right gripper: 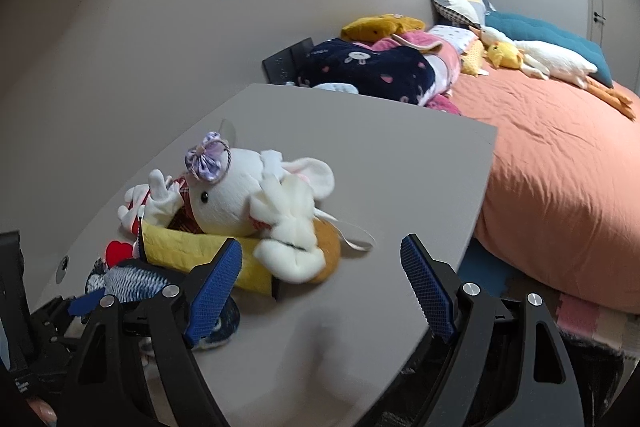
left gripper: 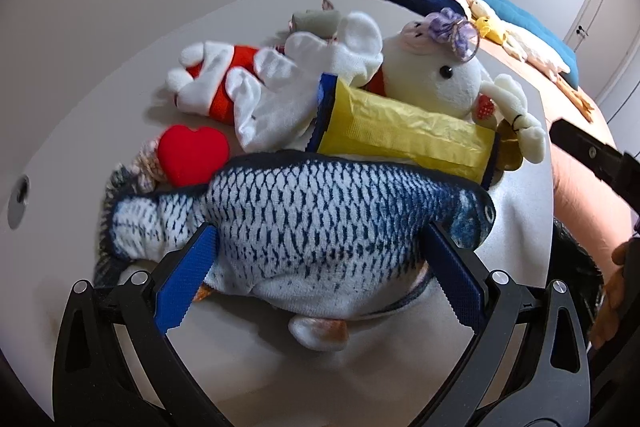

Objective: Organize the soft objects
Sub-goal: 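Grasp the blue-grey plush fish with the left gripper, then lift the fish with the left gripper while the right gripper grasps a white foam piece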

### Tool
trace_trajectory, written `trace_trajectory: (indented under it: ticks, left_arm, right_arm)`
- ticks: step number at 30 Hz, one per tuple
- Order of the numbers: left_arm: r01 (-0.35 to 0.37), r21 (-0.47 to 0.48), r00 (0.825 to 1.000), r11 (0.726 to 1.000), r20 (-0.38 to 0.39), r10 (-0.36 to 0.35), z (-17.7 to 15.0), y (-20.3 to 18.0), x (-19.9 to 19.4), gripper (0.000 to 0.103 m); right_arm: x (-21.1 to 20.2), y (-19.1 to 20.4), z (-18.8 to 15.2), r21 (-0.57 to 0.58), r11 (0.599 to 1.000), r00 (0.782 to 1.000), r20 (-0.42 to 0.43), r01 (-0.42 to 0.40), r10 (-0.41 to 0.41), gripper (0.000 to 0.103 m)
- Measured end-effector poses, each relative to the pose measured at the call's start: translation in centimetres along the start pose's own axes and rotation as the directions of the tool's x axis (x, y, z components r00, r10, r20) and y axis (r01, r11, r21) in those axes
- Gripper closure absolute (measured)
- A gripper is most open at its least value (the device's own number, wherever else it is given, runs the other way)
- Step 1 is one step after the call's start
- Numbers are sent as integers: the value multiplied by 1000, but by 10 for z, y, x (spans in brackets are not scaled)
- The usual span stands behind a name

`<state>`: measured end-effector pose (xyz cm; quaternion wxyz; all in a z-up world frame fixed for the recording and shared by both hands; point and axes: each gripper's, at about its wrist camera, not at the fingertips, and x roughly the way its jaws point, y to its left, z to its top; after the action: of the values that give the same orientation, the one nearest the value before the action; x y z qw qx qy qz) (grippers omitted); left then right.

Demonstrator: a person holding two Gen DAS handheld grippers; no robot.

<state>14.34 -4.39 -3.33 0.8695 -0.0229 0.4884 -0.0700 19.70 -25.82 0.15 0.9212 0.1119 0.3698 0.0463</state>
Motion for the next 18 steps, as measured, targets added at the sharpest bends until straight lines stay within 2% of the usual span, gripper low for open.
trace_trajectory:
  ticks: [3,5,11,12,13,14,16,18]
  left_arm:
    - [11,-11,1000,1000,-17,-11,-2,3,5,6]
    - [14,-4,1000,1000,-13,-14,-3,4,6,7]
    - [19,14,1000,1000,17,-20,-7,2,4,21]
    - [23,17,999,1000,21,-23,-8,1,4,25]
    - [28,14,999,999,26,-29,-8,2,2,30]
    - [34,8,999,999,31,-35,-7,2,1,33]
    - [49,-8,998,999,48,-49,-7,5,-2,44]
    - [61,-21,996,998,59,-60,-7,7,-5,50]
  right_arm:
    - [8,3,6,-10,1000,1000,-7,-5,5,26]
    - [15,4,9,-11,1000,1000,-18,-4,4,38]
    - [38,8,11,-31,999,998,-63,-19,17,45]
    - [43,9,11,-27,999,997,-76,-29,27,47]
    - [45,9,11,-24,999,996,-85,-38,35,60]
    - [48,9,11,-21,999,994,-95,-50,48,65]
    - [47,10,12,-21,998,995,-87,-54,52,73]
    - [44,9,12,-1,997,994,-79,-77,76,75]
